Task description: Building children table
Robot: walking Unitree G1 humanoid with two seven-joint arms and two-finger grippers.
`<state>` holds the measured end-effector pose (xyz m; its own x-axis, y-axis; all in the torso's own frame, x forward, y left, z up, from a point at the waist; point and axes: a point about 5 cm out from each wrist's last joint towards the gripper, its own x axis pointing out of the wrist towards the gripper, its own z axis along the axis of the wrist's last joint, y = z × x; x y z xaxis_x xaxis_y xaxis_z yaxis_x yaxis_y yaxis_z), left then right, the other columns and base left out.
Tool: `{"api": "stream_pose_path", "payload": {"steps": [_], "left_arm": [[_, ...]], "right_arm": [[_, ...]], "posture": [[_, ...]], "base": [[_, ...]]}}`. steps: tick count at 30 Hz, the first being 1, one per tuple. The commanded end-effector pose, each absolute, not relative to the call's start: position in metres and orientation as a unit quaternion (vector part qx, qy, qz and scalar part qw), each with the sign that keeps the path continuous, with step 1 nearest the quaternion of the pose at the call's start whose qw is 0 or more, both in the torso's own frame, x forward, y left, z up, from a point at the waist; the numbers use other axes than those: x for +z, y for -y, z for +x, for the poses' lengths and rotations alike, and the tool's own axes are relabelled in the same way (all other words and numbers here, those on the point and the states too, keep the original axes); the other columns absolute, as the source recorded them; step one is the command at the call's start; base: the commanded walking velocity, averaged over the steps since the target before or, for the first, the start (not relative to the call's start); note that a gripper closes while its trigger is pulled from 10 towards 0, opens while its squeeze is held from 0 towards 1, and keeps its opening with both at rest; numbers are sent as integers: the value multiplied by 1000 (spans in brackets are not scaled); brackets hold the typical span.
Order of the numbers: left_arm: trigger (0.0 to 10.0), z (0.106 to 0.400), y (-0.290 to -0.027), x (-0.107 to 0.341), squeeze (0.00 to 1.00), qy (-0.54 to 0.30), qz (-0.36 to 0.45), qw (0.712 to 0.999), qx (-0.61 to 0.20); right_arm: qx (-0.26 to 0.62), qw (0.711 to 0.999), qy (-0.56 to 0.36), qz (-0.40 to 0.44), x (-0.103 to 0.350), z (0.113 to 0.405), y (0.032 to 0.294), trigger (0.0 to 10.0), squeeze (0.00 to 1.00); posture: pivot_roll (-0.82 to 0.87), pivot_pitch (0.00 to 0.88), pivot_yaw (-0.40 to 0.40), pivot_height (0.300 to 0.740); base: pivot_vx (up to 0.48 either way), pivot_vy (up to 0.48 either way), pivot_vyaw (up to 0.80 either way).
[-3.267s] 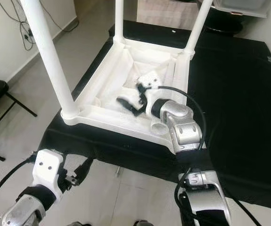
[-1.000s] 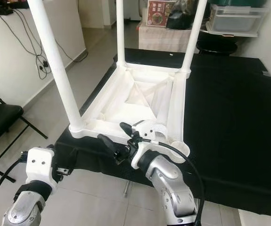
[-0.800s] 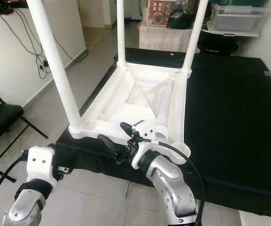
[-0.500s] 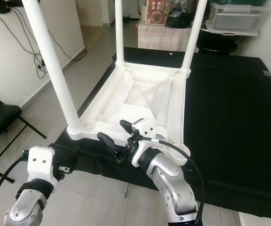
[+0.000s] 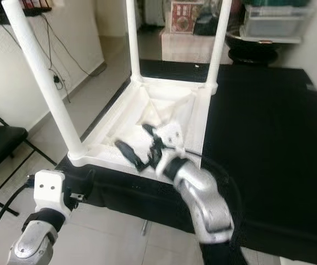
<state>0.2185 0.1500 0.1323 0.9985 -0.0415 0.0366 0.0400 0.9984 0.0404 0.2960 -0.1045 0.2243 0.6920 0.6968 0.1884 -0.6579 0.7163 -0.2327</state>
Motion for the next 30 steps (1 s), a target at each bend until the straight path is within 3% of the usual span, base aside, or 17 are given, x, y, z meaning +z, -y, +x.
{"api": "stream_pose_path", "payload": {"steps": [1,2,3,4,5,6,11,21,30], "left_arm": [[10000,218,-154,133,0,17,29,999,-16],[10000,217,-153,133,0,16,28,999,-22],[10000,217,-153,133,0,16,28,999,-22],[10000,217,-153,133,0,14,26,999,-30],[10000,217,-153,133,0,14,26,999,-30],[10000,216,-152,133,0,13,25,999,-35],[10000,216,-150,133,0,11,25,999,-43],[10000,216,-148,132,0,8,23,998,-51],[10000,216,-149,132,0,6,24,998,-51]], "right_arm": [[376,910,128,-118,222,299,104,10000,0],[381,894,117,-203,222,302,109,10000,0],[381,894,117,-203,222,302,109,10000,0],[380,861,74,-330,212,307,118,10000,0],[380,861,74,-330,212,307,118,10000,0],[377,833,40,-402,202,308,125,10000,0],[393,819,16,-418,197,305,129,10000,0],[409,773,-70,-479,203,307,186,10000,0],[389,768,-100,-498,214,304,214,10000,0]], "posture": [[-67,39,15,740],[-69,41,16,740],[-69,41,16,740],[-70,43,15,740],[-70,43,15,740],[-67,44,14,740],[-64,47,12,740],[-66,52,12,740],[-69,52,17,740]], "base": [[0,0,0],[0,0,0],[0,0,0],[0,0,0],[0,0,0],[0,0,0],[0,0,0],[0,0,0],[0,0,0]]}}
